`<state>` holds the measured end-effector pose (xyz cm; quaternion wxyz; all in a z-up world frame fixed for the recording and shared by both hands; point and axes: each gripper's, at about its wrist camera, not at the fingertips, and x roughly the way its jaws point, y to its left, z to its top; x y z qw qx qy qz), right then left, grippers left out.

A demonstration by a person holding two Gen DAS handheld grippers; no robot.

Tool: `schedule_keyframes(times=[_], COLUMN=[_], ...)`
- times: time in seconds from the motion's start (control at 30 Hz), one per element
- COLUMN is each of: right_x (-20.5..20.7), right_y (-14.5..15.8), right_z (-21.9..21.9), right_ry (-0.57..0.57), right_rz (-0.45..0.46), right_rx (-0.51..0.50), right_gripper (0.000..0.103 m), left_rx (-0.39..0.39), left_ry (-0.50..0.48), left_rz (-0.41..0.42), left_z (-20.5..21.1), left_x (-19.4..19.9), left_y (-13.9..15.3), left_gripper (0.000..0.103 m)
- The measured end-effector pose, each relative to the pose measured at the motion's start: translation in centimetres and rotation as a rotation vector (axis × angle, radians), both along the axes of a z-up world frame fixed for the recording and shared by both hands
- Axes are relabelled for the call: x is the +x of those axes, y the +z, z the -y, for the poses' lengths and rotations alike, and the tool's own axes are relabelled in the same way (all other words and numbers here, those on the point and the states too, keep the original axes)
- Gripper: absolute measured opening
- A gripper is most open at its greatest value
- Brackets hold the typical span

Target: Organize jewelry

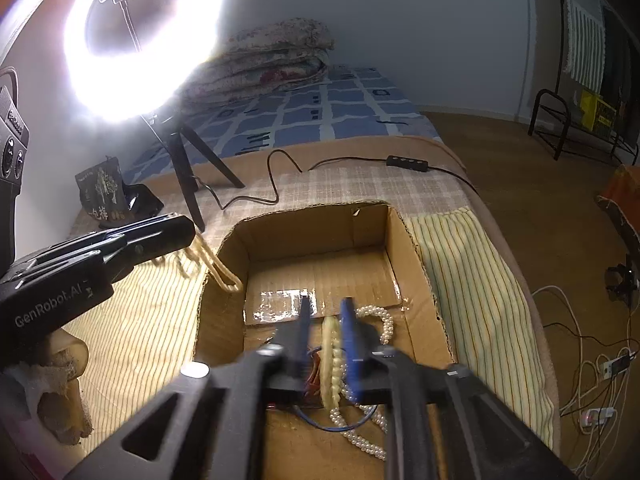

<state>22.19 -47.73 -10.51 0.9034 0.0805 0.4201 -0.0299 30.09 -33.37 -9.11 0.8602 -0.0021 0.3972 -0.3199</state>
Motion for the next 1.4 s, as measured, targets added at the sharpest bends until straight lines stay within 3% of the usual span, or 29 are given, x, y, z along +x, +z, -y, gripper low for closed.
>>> schedule_keyframes(times=[0.13, 0.2, 0.27, 0.6, 0.63, 0.7, 0.83, 0.9, 1.07, 1.4], right_x=[-0.1, -0.2, -0.2, -0.8, -0.9, -1.2, -1.8, -2.2, -3.1, -5.2], right_y=[-0.2, -0.2, -0.1, 1.2, 1.4, 1.9, 2.8, 3.3, 4.8, 7.2], right_z=[-0.1, 0.0, 0.0, -0.5, -0.6, -0.7, -0.8, -1.1, -1.7, -2.5], right_ry=[-0.003, -0.009, -0.016, -0.031, -0.032, -0.035, -0.043, -0.044, -0.044, -0.054], right_rz=[-0.006, -0.008, -0.005, 0.014, 0.015, 0.021, 0.035, 0.042, 0.066, 0.091], right_rx=[-0.010, -0.015, -0.021, -0.060, -0.063, -0.069, -0.082, -0.092, -0.128, -0.181], right_gripper=[0.035, 0.045, 0.054, 0.085, 0.085, 0.086, 0.092, 0.096, 0.103, 0.103], left_rx=[0.008, 0.010, 0.010, 0.013, 0.016, 0.015, 0.014, 0.015, 0.022, 0.009], left_ry=[0.009, 0.014, 0.024, 0.042, 0.043, 0.053, 0.062, 0.064, 0.066, 0.092], left_rz=[-0.005, -0.006, -0.001, 0.020, 0.024, 0.038, 0.071, 0.083, 0.106, 0.155], left_z=[0.0, -0.1, -0.3, -1.0, -1.0, -1.2, -1.7, -1.8, -2.1, -3.8], left_x=[0.2, 0.2, 0.1, -0.6, -0.7, -1.2, -2.1, -2.6, -3.9, -6.3], left_y=[-0.2, -0.1, 0.0, 1.6, 1.8, 2.4, 3.9, 4.5, 5.8, 8.6], left_gripper=[0.006, 0.022, 0.029, 0.031, 0.034, 0.049, 0.055, 0.062, 0.065, 0.071])
